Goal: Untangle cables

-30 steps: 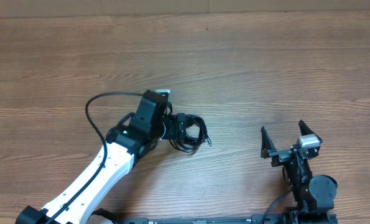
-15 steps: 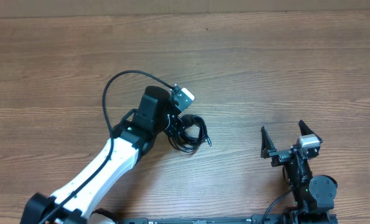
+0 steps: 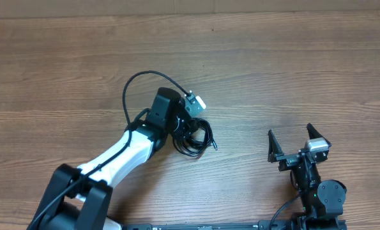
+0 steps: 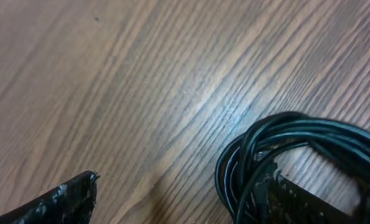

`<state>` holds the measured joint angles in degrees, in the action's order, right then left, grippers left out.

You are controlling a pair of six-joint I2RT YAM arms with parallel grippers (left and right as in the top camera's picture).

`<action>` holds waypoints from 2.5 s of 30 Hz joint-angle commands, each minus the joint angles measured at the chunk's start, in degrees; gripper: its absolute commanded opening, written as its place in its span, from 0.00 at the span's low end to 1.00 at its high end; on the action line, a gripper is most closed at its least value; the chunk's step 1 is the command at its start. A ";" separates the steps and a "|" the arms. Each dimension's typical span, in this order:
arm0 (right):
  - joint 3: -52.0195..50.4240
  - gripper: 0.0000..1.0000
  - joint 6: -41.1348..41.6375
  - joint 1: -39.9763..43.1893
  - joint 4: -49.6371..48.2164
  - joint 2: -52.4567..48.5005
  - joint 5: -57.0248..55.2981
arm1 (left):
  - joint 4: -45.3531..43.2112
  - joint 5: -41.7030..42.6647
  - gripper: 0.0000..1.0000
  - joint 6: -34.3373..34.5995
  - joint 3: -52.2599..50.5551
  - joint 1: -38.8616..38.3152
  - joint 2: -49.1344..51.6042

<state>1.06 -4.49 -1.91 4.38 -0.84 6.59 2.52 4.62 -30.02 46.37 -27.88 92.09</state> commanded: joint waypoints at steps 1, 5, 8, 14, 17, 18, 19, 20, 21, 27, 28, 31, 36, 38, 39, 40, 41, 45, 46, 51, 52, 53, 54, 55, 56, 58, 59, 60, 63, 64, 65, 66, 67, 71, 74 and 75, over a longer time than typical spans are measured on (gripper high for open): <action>-0.61 1.00 -0.09 -0.26 -0.20 0.68 -0.55 | -0.44 -0.17 0.86 -4.11 0.76 0.11 2.69; -0.61 1.00 -0.09 -0.26 -0.20 0.68 -0.55 | -0.44 -0.15 0.81 -6.49 0.76 0.11 4.52; -0.61 1.00 -0.09 -0.26 -0.17 0.68 -0.55 | -0.42 -0.09 0.81 -6.45 0.76 0.09 5.14; -0.61 1.00 -0.09 -0.26 -0.17 0.68 -0.55 | 0.35 2.21 0.61 -6.43 0.76 0.09 6.05; -0.61 1.00 -0.09 -0.26 -0.20 0.68 -0.55 | 2.08 6.51 0.37 -6.40 0.76 0.11 6.05; -0.61 1.00 -0.09 -0.26 -0.20 0.68 -0.55 | 2.45 7.41 0.22 -6.40 0.76 0.09 6.05; -0.61 1.00 -0.09 -0.26 -0.17 0.68 -0.55 | 2.78 7.74 0.10 -6.40 0.76 0.09 6.05; -0.61 1.00 -0.09 -0.26 -0.20 0.68 -0.55 | 2.89 7.67 0.04 -5.88 0.76 0.09 6.05; -0.61 1.00 -0.09 -0.26 -0.17 0.68 -0.55 | 2.95 7.67 0.04 -4.94 0.76 0.09 6.05; -0.61 1.00 -0.09 -0.26 -0.20 0.68 -0.55 | 3.65 7.19 0.04 11.98 0.76 0.09 6.01; -0.61 1.00 -0.09 -0.26 -0.17 0.68 -0.55 | 3.96 7.21 0.04 14.86 0.76 0.11 5.92; -0.61 1.00 -0.09 -0.26 -0.17 0.68 -0.55 | 6.19 6.80 0.04 24.76 0.79 0.11 5.16; -0.61 1.00 -0.09 -0.26 -0.20 0.68 -0.55 | 15.19 6.64 0.04 56.06 1.11 0.15 1.73; -0.61 1.00 -0.09 -0.26 -0.20 0.68 -0.55 | 19.50 6.84 0.04 62.93 1.20 0.22 -0.37; -0.61 1.00 -0.09 -0.26 -0.20 0.68 -0.55 | 21.05 6.97 0.04 66.03 1.22 0.22 -1.22; -0.61 1.00 -0.09 -0.26 -0.17 0.68 -0.55 | 22.88 7.37 0.04 69.46 1.22 0.20 -2.19; -0.61 1.00 -0.09 -0.26 -0.20 0.68 -0.55 | 24.83 7.91 0.04 72.06 1.22 0.20 -3.10; -0.61 1.00 -0.09 -0.26 -0.20 0.68 -0.55 | 30.71 8.57 0.04 75.60 1.22 0.17 -6.23; -0.61 1.00 -0.09 -0.26 -0.20 0.68 -0.55 | 30.82 8.50 0.04 75.12 1.22 0.15 -6.62; -0.61 1.00 -0.09 -0.26 -0.17 0.68 -0.55 | 28.02 2.03 0.52 64.50 1.20 0.17 -6.60; -0.61 1.00 -0.09 -0.26 -0.20 0.68 -0.55 | 27.36 0.20 0.71 62.18 1.20 0.17 -6.60; -0.61 1.00 -0.09 -0.26 -0.20 0.68 -0.55 | 26.69 -1.40 0.88 60.78 1.20 0.17 -6.60; -0.61 1.00 -0.09 -0.26 -0.17 0.68 -0.55 | 25.75 -2.82 0.98 59.78 1.20 0.17 -6.60; -0.61 1.00 -0.09 -0.26 -0.17 0.68 -0.57 | 24.90 -3.78 0.99 59.34 1.20 0.17 -6.60; -0.61 1.00 -0.09 -0.26 -0.20 0.68 -0.55 | 24.15 -4.04 0.99 59.10 1.20 0.17 -6.60; -0.61 1.00 -0.09 -0.26 -0.20 0.68 -0.55 | 23.04 -4.00 0.95 58.62 1.20 0.17 -6.60; -0.61 1.00 -0.09 -0.26 -0.20 0.68 -0.55 | 22.84 -4.00 0.88 58.40 1.20 0.15 -6.54; -0.61 1.00 -0.09 -0.26 -0.20 0.68 -0.55 | 22.67 -4.00 0.83 58.27 1.20 0.15 -6.49; -0.61 1.00 -0.09 -0.26 -0.20 0.68 -0.55 | 22.53 -3.98 0.85 58.29 1.20 0.15 -6.21; -0.61 1.00 -0.09 -0.26 -0.20 0.68 -0.55 | 22.58 -3.96 0.87 58.29 1.20 0.15 -6.10; -0.61 1.00 -0.09 -0.26 -0.20 0.68 -0.55 | 22.73 -3.87 0.89 58.29 1.20 0.15 -5.99; -0.61 1.00 -0.09 -0.26 -0.17 0.68 -0.55 | 22.82 -3.58 0.89 58.29 1.20 0.15 -5.97; -0.61 1.00 -0.09 -0.26 -0.20 0.68 -0.55 | 22.84 -3.56 0.90 58.29 1.20 0.15 -5.95; -0.61 1.00 -0.09 -0.26 -0.17 0.68 -0.55 | 22.47 -3.56 0.90 58.31 1.18 0.09 -5.95; -0.61 1.00 -0.09 -0.26 -0.20 0.68 -0.55 | 22.34 -3.56 0.90 58.31 1.18 0.09 -5.95; -0.61 1.00 -0.09 -0.26 -0.20 0.68 -0.55 | 22.51 -3.56 0.90 58.29 1.18 0.11 -5.95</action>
<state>1.06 -4.49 -1.93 4.40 -0.84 6.59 25.17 1.85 29.54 47.51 -27.88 86.19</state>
